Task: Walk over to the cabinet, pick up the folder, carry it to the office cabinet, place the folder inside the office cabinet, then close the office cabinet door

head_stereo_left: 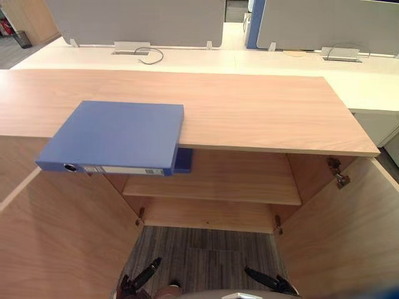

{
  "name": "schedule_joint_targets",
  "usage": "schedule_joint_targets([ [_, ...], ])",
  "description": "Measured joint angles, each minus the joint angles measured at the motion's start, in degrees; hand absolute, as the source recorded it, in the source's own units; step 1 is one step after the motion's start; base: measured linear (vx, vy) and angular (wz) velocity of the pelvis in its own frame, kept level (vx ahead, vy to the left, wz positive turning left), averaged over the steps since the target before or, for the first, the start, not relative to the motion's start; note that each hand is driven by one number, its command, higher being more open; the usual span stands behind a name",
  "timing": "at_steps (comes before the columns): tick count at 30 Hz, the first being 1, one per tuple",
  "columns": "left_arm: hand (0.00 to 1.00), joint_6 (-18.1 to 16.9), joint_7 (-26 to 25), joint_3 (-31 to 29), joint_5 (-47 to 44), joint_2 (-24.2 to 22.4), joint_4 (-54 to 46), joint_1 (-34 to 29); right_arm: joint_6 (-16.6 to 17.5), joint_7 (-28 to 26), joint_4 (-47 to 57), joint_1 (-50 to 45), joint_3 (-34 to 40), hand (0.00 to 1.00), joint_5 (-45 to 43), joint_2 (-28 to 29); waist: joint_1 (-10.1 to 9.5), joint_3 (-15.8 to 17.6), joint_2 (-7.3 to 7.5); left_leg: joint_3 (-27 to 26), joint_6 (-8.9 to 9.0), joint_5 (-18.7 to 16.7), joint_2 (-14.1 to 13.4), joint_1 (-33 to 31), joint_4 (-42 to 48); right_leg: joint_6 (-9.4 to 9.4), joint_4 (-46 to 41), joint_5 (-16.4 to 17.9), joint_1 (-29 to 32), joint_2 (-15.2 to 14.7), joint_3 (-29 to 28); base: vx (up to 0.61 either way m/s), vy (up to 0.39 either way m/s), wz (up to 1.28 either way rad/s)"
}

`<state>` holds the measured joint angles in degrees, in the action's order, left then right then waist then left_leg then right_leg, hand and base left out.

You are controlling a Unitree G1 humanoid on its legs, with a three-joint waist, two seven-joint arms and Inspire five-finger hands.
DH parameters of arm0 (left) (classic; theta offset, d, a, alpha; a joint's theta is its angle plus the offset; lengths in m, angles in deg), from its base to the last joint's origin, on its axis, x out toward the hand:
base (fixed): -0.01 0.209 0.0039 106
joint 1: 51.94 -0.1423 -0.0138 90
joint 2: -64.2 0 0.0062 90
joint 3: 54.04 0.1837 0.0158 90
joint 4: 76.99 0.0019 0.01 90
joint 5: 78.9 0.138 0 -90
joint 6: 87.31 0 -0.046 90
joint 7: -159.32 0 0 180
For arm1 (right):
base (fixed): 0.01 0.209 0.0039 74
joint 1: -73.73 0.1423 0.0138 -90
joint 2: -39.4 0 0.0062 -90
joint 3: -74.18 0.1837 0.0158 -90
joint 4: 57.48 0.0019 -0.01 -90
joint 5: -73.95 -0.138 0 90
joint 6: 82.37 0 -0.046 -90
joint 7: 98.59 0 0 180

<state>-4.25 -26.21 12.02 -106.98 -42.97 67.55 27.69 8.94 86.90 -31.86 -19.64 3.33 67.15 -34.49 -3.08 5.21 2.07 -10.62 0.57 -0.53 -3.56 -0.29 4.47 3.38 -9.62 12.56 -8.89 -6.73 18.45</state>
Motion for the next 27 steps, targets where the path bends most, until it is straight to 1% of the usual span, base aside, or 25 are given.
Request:
schedule_joint_targets([
  [1,1.00,0.0,0.1,0.2,-1.6,-0.4,-1.8,-0.8,0.0,-0.1,0.0,0.1,0.0,1.00,0.0,0.0,-0.07,-0.2,-0.06,0.1,-0.19,0.4,0.3,0.2,-0.8,0.17,0.4,-0.3,0.0,-0.1,0.0,0.08,0.109,0.12],
  [3,1.00,-0.1,0.2,0.4,-6.1,-2.1,-9.7,-3.5,0.0,-0.2,0.3,0.4,0.0,1.00,0.0,0.0,-0.68,-0.4,-0.25,0.3,-0.41,1.5,0.8,0.3,-3.0,0.24,1.5,-1.1,0.2,-0.1,0.0,0.03,0.056,0.11],
  [4,1.00,-0.2,0.0,1.3,-8.4,-2.1,-13.9,-4.6,0.0,-0.2,0.6,0.3,-0.1,1.00,0.1,0.0,-1.46,-0.4,-0.29,0.5,-0.50,2.2,1.0,0.4,-4.1,0.27,1.8,-1.4,0.2,-0.1,0.1,0.00,0.024,0.09],
  [6,1.00,-0.4,-0.9,1.8,-10.6,-2.0,-21.4,-6.5,-0.2,-0.2,0.7,0.2,-0.4,1.00,0.1,0.1,-2.17,-0.3,-0.38,0.7,-0.54,2.8,1.1,0.9,-5.4,0.32,2.0,-1.6,0.2,0.0,0.1,-0.02,0.010,0.07],
  [8,1.00,-1.8,-1.9,2.5,-10.7,-2.1,-29.7,-8.6,-0.4,-0.1,1.3,0.1,-2.1,1.00,0.3,-0.1,-2.69,-0.2,-0.80,1.1,-0.72,3.6,1.5,1.5,-6.7,0.29,2.0,-1.7,0.0,-0.1,0.4,-0.05,0.006,0.09],
  [11,1.00,-2.1,-2.4,2.5,-8.4,-2.3,-38.3,-9.9,-0.7,-0.1,2.6,0.2,-3.0,1.00,0.6,-0.3,-3.02,0.2,-1.60,2.1,-1.05,4.9,2.0,1.8,-8.5,0.43,1.9,-1.8,0.1,-0.5,1.4,-0.08,0.013,0.18],
  [13,1.00,-2.1,-3.0,2.4,-6.4,-2.6,-43.4,-11.1,-0.8,-0.2,2.8,0.1,-3.8,1.00,1.3,-0.2,-3.18,0.3,-1.66,2.5,-0.80,5.1,2.2,1.5,-8.9,0.43,1.9,-1.8,0.3,-0.6,1.5,-0.07,0.016,0.09],
  [15,1.00,-2.0,-4.5,2.2,2.4,-3.3,-51.4,-13.0,-0.8,-0.3,3.2,0.1,-5.1,1.00,2.3,-0.2,-3.82,0.2,-1.57,3.3,-0.20,5.0,2.6,1.2,-9.2,0.44,1.9,-1.8,0.5,-0.8,1.7,-0.09,0.018,0.13],
  [16,1.00,-1.9,-4.9,2.1,4.4,-3.5,-52.9,-13.3,-0.8,-0.3,3.4,0.0,-5.1,1.00,2.3,-0.2,-4.11,0.2,-1.60,3.5,-0.12,5.1,2.6,1.2,-9.4,0.46,1.9,-1.8,0.6,-0.9,1.9,-0.09,0.016,0.14],
  [17,1.00,-1.7,-6.5,1.7,10.7,-3.8,-55.6,-13.7,-0.9,-0.3,3.4,-0.1,-5.2,1.00,2.3,-0.2,-4.64,0.2,-1.62,3.7,-0.06,5.1,2.8,1.0,-9.4,0.48,2.1,-1.8,0.6,-1.0,2.0,-0.08,0.012,0.09],
  [19,1.00,-0.9,-8.7,0.1,18.5,-4.0,-59.4,-14.3,-1.0,-0.3,3.6,0.1,-5.2,1.00,2.3,0.4,-4.98,0.2,-1.57,4.4,-0.17,5.2,3.1,0.8,-9.7,0.51,2.5,-1.8,0.3,-1.0,2.5,-0.07,0.002,0.15],
  [20,1.00,0.2,-10.4,-0.5,24.1,-4.3,-62.3,-15.0,-1.0,-0.2,3.9,0.1,-5.2,1.00,2.3,0.7,-4.94,0.2,-1.53,5.1,-0.20,5.5,3.2,0.7,-9.7,0.51,2.8,-1.8,0.0,-1.0,3.2,-0.06,-0.016,0.27],
  [21,1.00,1.2,-12.8,-0.9,31.9,-4.5,-65.1,-15.9,-1.0,0.1,4.0,0.1,-5.2,1.00,2.4,1.1,-5.00,0.1,-1.36,5.6,-0.20,5.7,3.3,0.6,-9.7,0.52,3.0,-1.8,-0.2,-1.0,3.7,-0.05,-0.019,0.25],
  [22,1.00,1.5,-13.8,-1.3,34.8,-4.8,-66.4,-16.4,-1.0,0.3,4.0,0.2,-5.2,1.00,2.4,1.5,-5.06,0.1,-1.23,5.7,-0.27,5.8,3.4,0.5,-9.7,0.52,3.0,-1.8,-0.2,-1.0,3.9,-0.03,-0.018,0.19],
  [23,1.00,2.3,-16.1,-1.9,40.3,-5.0,-68.7,-16.9,-1.0,0.7,4.2,0.2,-5.2,1.00,2.5,2.1,-5.20,-0.1,-0.98,6.1,-0.18,6.0,3.4,0.2,-9.7,0.53,3.1,-1.8,-0.1,-1.0,4.3,-0.01,-0.014,0.16],
  [24,1.00,3.1,-18.5,-2.2,45.5,-5.1,-71.0,-17.2,-1.0,1.1,4.5,0.1,-5.3,1.00,2.8,2.7,-5.36,-0.2,-0.72,6.4,-0.70,6.5,3.5,0.0,-9.5,0.57,3.2,-1.8,-0.1,-1.0,4.6,0.00,-0.012,0.14],
  [25,1.00,3.5,-19.7,-2.2,48.0,-5.1,-72.0,-17.3,-1.0,1.2,4.5,0.1,-5.3,1.00,2.9,3.0,-5.52,-0.3,-0.57,6.4,-0.75,6.5,3.5,0.0,-9.5,0.61,3.2,-1.8,-0.1,-1.0,4.7,0.01,-0.007,0.09],
  [26,1.00,4.2,-22.4,-2.2,52.9,-5.2,-74.4,-17.5,-1.0,1.4,4.5,0.1,-5.5,1.00,3.7,3.8,-5.85,-0.5,-0.24,6.5,-0.78,6.5,3.5,0.0,-9.5,0.67,3.2,-1.9,-0.2,-1.0,4.7,0.01,-0.002,0.03],
  [27,1.00,4.6,-23.4,-2.2,54.9,-5.2,-75.4,-17.5,-1.0,1.4,4.5,0.1,-5.6,1.00,4.3,4.1,-5.88,-0.6,-0.12,6.5,-0.79,6.5,3.5,0.0,-9.5,0.68,3.2,-1.9,-0.2,-1.0,4.7,0.00,0.000,0.00],
])
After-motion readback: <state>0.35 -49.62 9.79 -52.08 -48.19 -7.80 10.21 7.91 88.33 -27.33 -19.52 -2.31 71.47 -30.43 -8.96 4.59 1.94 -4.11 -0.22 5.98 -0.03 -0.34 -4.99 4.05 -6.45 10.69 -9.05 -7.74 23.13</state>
